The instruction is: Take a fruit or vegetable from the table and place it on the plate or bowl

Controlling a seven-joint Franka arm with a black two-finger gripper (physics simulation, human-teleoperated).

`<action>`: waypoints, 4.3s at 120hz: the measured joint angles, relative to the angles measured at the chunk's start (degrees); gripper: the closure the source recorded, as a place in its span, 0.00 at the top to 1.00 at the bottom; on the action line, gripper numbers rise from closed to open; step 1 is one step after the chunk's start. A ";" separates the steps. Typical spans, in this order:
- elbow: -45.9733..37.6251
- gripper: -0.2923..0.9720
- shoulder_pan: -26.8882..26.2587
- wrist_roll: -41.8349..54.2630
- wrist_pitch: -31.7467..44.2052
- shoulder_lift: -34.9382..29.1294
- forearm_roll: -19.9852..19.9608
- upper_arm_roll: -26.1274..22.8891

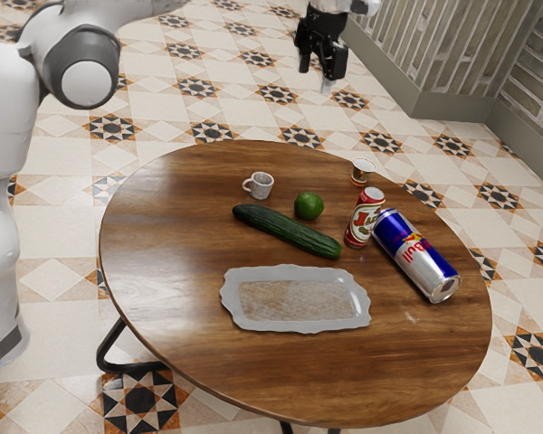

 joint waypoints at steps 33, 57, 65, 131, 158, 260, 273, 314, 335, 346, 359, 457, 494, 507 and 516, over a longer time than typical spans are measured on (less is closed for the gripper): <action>-0.99 0.77 -0.80 0.62 2.81 5.15 1.19 -0.16; -2.91 0.77 -1.74 0.68 3.86 6.80 1.48 -0.51; -6.75 0.77 -1.79 0.66 5.25 7.21 1.44 -0.52; -23.22 0.77 -2.00 1.02 20.77 6.87 0.91 -0.96; -24.01 0.77 -1.90 1.14 22.57 6.79 0.93 -0.80; -27.61 0.77 -2.16 1.30 27.40 8.76 0.85 -0.96; -27.72 0.77 -2.16 1.30 27.65 9.25 0.85 -0.95; -28.31 0.62 -2.25 1.06 29.30 10.51 0.82 -0.97; -28.31 0.43 -2.23 0.49 29.82 10.27 1.22 -0.99; -28.36 0.41 -2.22 0.15 29.70 8.70 1.56 -1.40; -32.89 0.42 -2.35 -0.10 29.49 2.00 1.66 -2.92; -39.85 0.42 -4.07 -0.77 26.87 -4.16 2.66 -20.52; -40.93 0.42 -5.03 -0.86 27.57 -4.37 3.60 -21.22; -40.97 0.58 -5.01 -0.76 27.65 -4.36 3.44 -21.20; -41.03 0.66 -5.01 -0.69 27.63 -4.67 3.23 -21.24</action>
